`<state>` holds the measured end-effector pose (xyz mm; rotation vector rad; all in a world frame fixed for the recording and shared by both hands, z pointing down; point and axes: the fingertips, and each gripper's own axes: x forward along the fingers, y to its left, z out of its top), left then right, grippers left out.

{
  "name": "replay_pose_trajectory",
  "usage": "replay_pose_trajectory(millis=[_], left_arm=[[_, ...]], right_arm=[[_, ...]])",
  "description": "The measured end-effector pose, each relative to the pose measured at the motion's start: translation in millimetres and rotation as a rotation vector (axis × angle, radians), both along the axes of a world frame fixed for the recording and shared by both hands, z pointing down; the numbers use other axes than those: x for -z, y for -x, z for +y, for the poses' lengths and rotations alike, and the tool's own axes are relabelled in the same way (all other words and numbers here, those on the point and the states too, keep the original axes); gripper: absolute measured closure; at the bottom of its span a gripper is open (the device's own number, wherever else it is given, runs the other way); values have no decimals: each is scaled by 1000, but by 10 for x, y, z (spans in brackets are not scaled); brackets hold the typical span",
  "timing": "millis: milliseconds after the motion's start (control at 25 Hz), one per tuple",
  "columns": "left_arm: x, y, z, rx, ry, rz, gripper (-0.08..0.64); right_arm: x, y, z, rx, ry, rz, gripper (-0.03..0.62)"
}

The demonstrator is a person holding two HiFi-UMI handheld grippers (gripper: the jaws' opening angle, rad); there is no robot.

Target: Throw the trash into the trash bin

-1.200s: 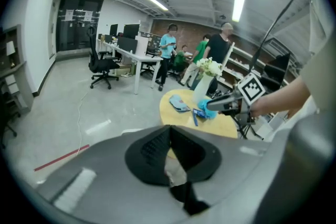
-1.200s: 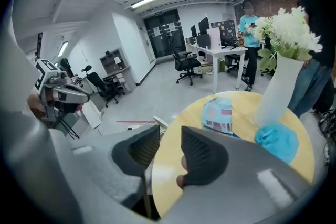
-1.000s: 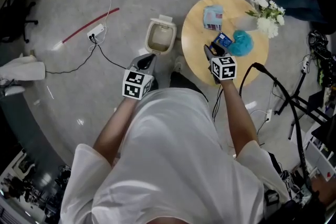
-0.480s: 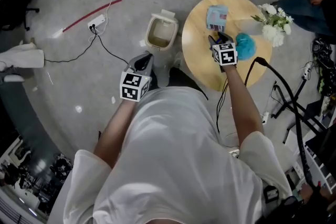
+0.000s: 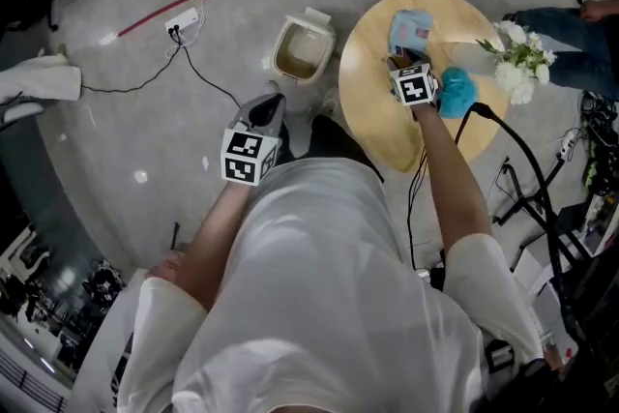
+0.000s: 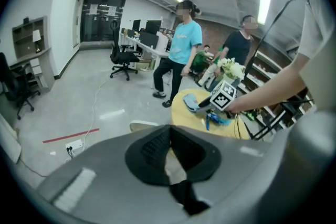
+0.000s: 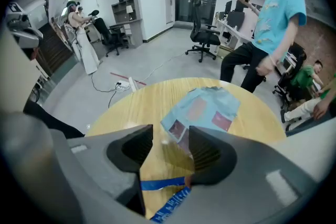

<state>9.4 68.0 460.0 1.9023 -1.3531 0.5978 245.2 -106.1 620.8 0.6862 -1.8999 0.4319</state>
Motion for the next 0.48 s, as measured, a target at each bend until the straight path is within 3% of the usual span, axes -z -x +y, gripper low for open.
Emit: replay_pose_trajectory(millis=[160,320,360,480], left_arm=[[-46,27,50,29,13,1,555],[-97,58,121,46,33,0,555],[-109,58,134,49,36,0,555],[-137,59,146,56,40,1,555]], right_arm=[[-136,39,-24,84,-4,70,367],[-272,44,-50,99,-9,115,368],[-288,39,-60,95,-12,119,380],[-288,16,-111,80,-39,134,505]])
